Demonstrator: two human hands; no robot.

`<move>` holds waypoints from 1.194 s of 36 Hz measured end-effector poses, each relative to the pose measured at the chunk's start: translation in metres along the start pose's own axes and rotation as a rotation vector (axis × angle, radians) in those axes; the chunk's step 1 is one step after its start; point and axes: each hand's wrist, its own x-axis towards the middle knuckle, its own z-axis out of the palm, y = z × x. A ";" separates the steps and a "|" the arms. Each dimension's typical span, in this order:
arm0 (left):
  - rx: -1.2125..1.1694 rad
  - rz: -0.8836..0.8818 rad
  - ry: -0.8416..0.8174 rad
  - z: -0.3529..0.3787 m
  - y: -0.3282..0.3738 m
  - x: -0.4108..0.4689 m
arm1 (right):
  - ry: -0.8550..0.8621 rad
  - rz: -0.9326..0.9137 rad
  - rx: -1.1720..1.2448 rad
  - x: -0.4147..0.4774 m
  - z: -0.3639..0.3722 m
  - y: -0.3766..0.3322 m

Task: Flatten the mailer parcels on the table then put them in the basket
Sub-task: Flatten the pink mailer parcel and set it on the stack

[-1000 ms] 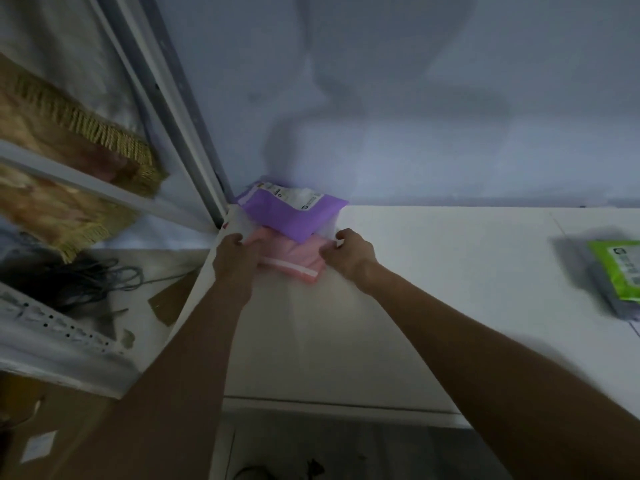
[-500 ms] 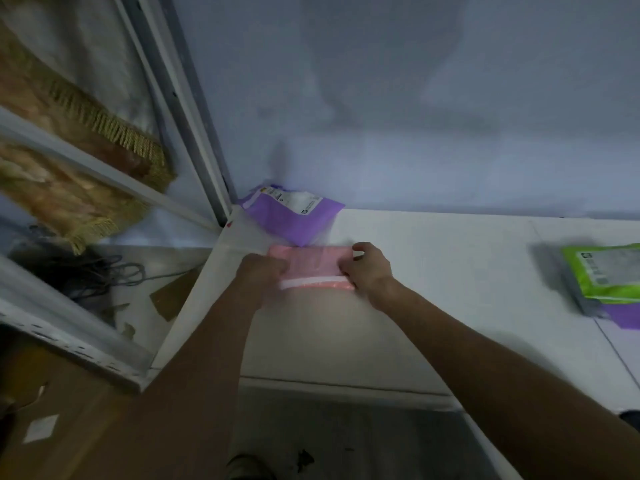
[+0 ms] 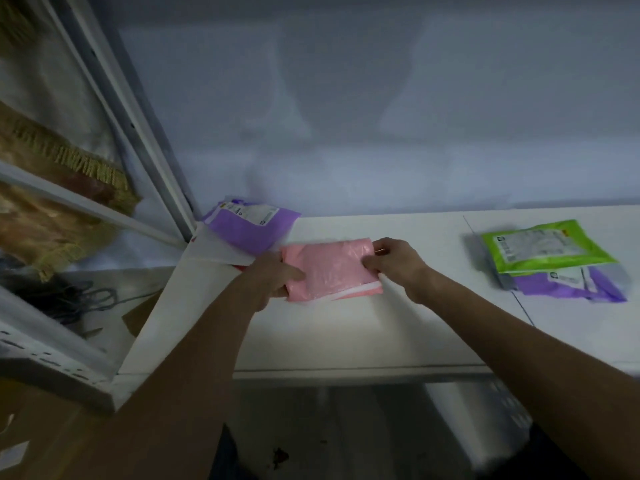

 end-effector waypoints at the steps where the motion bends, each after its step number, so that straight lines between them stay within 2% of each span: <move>1: 0.027 -0.005 -0.010 0.003 0.002 -0.001 | 0.000 -0.008 0.011 -0.002 -0.007 0.001; 6: 0.120 0.011 -0.042 0.019 0.006 -0.001 | -0.011 -0.007 0.040 -0.007 -0.029 0.015; 10: 0.146 0.046 -0.134 0.027 0.007 0.001 | -0.017 0.020 0.066 -0.004 -0.037 0.028; 19: 0.325 0.100 -0.195 0.044 0.010 0.012 | -0.144 0.089 0.254 0.009 -0.030 0.041; 24: 0.428 0.225 -0.207 0.048 0.014 0.015 | -0.057 0.110 0.353 0.019 -0.026 0.042; 27: 0.390 0.266 -0.211 0.050 0.011 0.015 | 0.034 0.085 0.334 0.021 -0.024 0.043; 34: 0.345 -0.053 -0.295 0.051 0.004 0.005 | 0.020 0.089 0.303 0.018 -0.022 0.067; 43: 0.087 -0.096 -0.145 0.056 -0.006 0.010 | -0.024 0.103 0.257 0.009 -0.020 0.078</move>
